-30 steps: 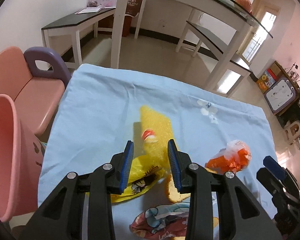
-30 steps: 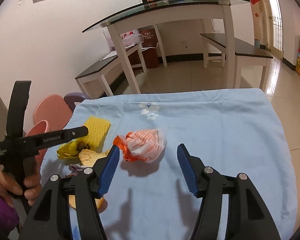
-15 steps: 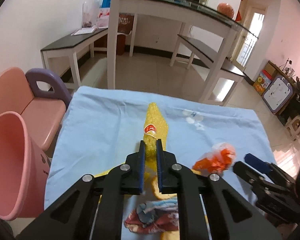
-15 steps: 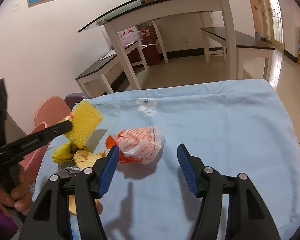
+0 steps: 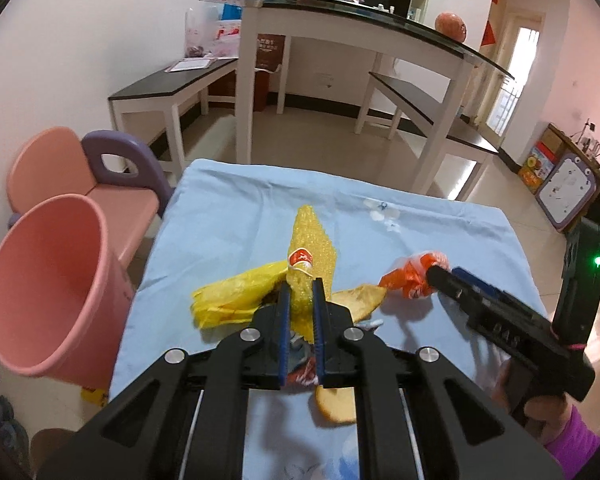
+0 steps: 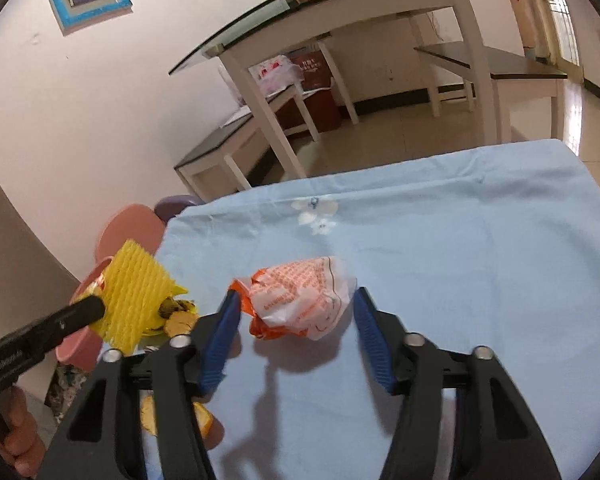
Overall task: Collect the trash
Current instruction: 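Grasp the yellow foam net with the left gripper while the right grasps the orange-white bag, then carry the yellow net and orange-white bag with both grippers over the pink bucket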
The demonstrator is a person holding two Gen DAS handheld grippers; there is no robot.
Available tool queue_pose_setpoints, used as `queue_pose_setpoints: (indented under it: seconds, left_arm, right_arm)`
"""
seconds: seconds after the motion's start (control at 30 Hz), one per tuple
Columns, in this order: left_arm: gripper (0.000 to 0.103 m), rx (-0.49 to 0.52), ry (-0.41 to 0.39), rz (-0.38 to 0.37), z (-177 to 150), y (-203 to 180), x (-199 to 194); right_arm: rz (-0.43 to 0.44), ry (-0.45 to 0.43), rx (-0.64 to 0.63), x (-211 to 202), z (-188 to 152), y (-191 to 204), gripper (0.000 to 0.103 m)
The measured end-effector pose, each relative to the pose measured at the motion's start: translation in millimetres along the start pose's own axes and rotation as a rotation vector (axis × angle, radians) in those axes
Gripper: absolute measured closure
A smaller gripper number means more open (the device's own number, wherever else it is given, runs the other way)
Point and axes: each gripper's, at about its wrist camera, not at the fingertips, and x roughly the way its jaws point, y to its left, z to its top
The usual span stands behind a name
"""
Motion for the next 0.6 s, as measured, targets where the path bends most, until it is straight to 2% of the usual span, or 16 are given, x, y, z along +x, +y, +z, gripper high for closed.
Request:
queue_pose_setpoints:
  seconds: [0.07,0.23,0.47,0.6]
  left_arm:
    - [0.094,0.0,-0.003,0.019,-2.0,-1.6,-6.1]
    - [0.094,0.009,-0.013,0.064,-6.0,-9.3,-17.5]
    - [0.094,0.006,-0.043,0.104,-10.7,-6.5,-38.0]
    - [0.094,-0.022,-0.069,0.106,-12.2,8.9,-49.8]
  right_arm:
    - [0.003,-0.007,-0.02,-2.1,1.6,0.1,0.064]
    - [0.031,0.021,-0.002,-5.1,2.2,-2.1,0.068]
    - [0.089,-0.006,0.014,-21.2,1.9,-1.2,0.069]
    - [0.098,-0.038,-0.009,-30.0,1.3,3.8,0.069]
